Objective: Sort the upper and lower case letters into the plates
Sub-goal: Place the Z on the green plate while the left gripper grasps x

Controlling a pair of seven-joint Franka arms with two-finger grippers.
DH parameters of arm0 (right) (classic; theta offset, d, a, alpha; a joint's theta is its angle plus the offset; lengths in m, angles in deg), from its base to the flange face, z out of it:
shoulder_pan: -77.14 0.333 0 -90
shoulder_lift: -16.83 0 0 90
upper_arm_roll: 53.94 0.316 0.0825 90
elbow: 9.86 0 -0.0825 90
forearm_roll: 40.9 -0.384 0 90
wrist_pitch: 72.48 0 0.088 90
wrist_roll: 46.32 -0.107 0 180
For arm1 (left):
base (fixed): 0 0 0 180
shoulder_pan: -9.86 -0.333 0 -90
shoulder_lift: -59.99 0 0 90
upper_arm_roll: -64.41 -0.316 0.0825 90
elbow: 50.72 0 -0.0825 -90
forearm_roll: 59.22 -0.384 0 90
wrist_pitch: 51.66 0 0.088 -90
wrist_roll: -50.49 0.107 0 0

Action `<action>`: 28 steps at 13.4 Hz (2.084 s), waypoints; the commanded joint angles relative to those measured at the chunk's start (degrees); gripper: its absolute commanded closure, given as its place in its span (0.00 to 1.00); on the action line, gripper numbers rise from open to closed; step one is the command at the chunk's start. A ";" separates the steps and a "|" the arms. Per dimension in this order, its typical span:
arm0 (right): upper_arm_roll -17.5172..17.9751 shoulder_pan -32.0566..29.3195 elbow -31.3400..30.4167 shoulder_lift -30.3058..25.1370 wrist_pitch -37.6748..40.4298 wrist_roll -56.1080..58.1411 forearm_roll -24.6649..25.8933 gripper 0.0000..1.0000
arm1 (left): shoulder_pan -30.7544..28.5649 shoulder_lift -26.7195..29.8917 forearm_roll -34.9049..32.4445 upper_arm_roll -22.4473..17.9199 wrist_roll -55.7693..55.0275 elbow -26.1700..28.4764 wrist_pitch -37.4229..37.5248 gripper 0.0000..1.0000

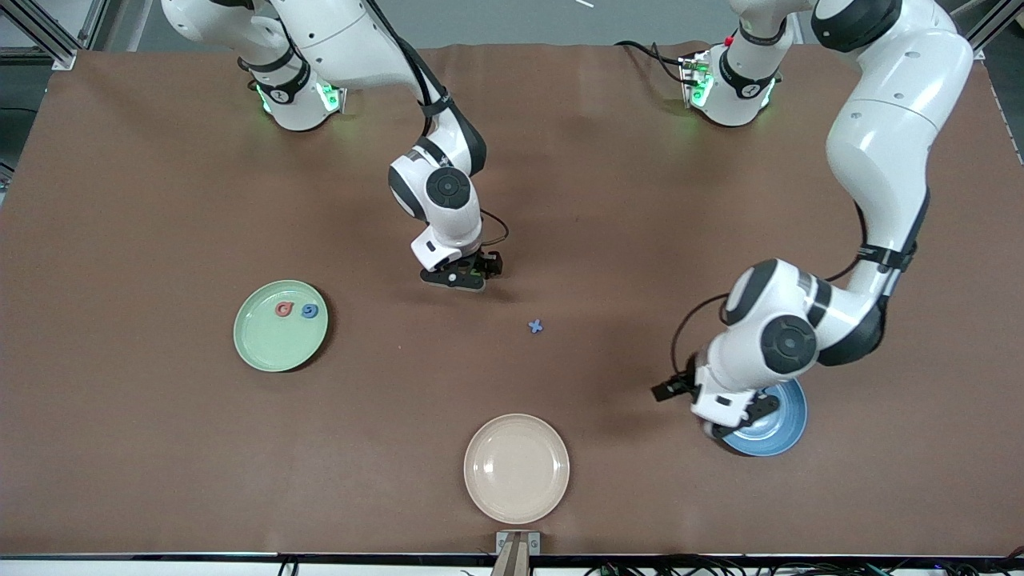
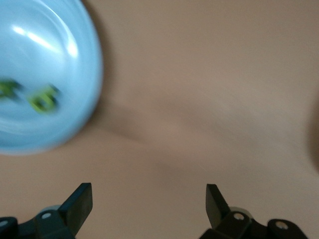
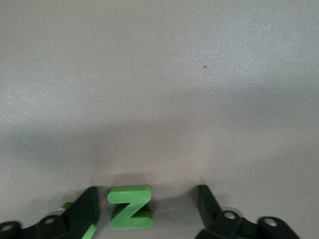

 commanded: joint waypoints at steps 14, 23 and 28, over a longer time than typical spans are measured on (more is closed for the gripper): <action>-0.49 -21.80 -5.45 -16.18 14.47 32.29 0.45 1.00 | 26.82 -4.84 -2.92 -10.15 -23.15 -0.09 -8.22 0.34; -0.31 -44.07 -8.19 -11.72 7.18 68.57 -0.25 1.00 | 30.25 -6.52 -2.83 -13.93 -23.06 -1.50 -10.07 0.75; -0.22 -44.43 -7.84 -9.08 6.12 68.48 -0.43 0.82 | 27.54 -3.19 -2.92 -13.93 -21.49 -1.50 -6.92 1.00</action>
